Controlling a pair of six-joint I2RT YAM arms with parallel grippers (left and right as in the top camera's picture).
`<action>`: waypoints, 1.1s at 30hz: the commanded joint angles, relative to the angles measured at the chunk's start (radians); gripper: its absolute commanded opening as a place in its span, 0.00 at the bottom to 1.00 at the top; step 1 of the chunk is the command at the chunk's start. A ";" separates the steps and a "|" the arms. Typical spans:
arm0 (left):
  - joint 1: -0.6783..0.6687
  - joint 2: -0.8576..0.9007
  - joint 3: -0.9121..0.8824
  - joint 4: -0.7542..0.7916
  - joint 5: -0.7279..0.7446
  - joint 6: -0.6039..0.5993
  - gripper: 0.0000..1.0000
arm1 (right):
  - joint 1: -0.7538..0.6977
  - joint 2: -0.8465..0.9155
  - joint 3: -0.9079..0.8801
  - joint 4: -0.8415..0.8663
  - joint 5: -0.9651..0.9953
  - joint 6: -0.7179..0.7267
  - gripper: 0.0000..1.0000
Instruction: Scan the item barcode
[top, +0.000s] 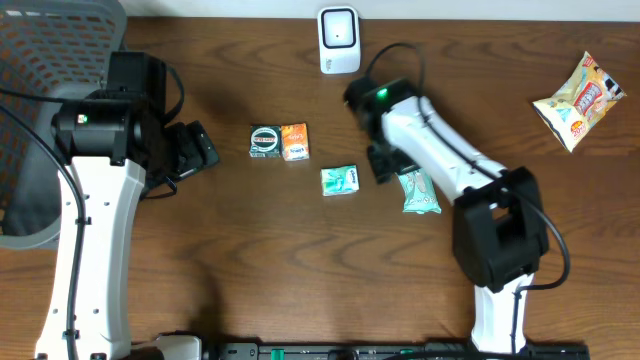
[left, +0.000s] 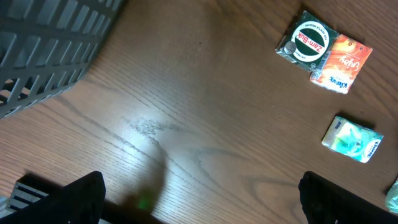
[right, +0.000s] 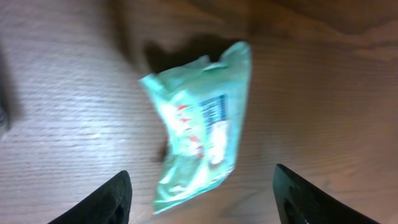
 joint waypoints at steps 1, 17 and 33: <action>0.000 0.005 0.001 -0.006 -0.006 -0.009 0.98 | -0.086 0.004 0.005 -0.012 -0.143 -0.129 0.68; 0.000 0.005 0.001 -0.006 -0.006 -0.009 0.98 | -0.212 0.004 -0.270 0.213 -0.381 -0.219 0.34; 0.000 0.005 0.001 -0.006 -0.006 -0.009 0.98 | -0.183 0.004 0.053 0.271 -0.349 -0.142 0.01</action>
